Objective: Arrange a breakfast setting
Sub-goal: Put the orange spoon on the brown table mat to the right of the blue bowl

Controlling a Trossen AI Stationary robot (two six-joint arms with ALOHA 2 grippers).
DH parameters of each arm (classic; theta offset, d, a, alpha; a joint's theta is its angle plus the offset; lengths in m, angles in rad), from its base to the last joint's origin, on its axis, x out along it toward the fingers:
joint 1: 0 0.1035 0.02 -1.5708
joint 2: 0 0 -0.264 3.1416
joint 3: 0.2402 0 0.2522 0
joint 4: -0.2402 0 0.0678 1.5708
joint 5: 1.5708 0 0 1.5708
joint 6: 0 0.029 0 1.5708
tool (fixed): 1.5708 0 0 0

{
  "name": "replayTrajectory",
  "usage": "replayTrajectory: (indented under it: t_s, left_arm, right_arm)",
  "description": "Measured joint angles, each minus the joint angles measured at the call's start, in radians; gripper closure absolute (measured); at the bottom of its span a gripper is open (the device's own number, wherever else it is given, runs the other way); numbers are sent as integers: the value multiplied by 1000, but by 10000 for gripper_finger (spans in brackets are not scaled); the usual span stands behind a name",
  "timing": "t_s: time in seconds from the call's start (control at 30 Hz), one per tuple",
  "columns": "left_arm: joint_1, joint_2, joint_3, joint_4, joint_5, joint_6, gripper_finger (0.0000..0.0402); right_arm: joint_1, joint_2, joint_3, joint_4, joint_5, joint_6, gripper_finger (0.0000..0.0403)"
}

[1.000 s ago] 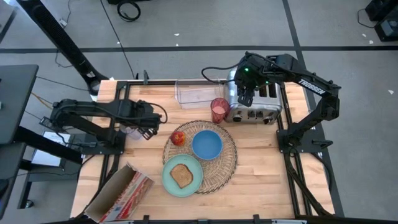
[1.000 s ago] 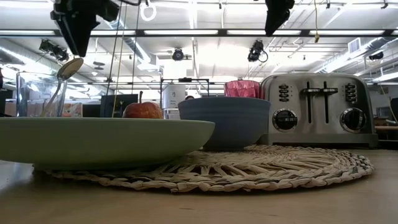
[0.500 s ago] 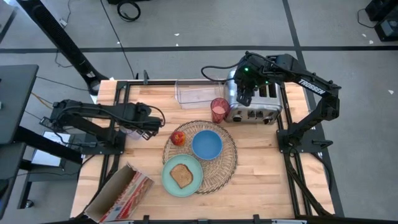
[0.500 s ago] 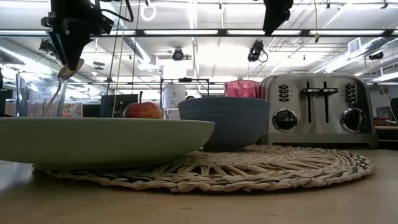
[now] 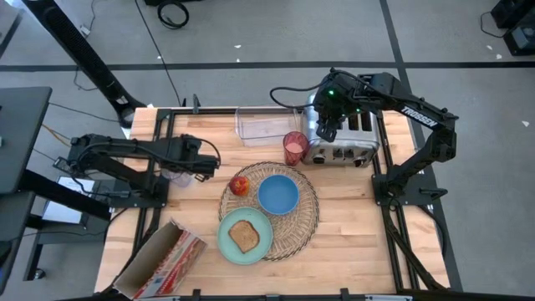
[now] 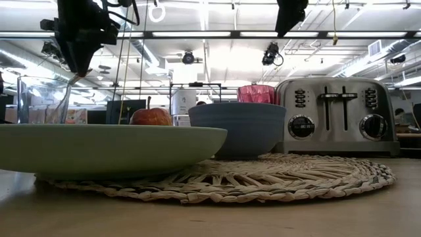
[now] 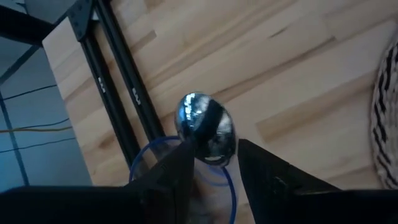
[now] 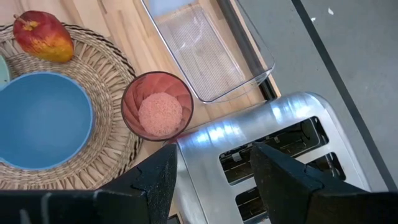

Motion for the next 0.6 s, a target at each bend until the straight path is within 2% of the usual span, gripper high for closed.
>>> replayTrajectory:
  t_s: [0.2,0.4,0.6]
  left_arm:
    - [15,0,0,37,-27,-2,261]
    - [14,0,0,24,-31,-5,221]
    - [14,0,0,-21,-66,-79,193]
  right_arm:
    - [0,0,0,-1,0,0,192]
    - [0,0,0,-1,-1,-11,192]
    - [0,0,0,-3,-4,-36,192]
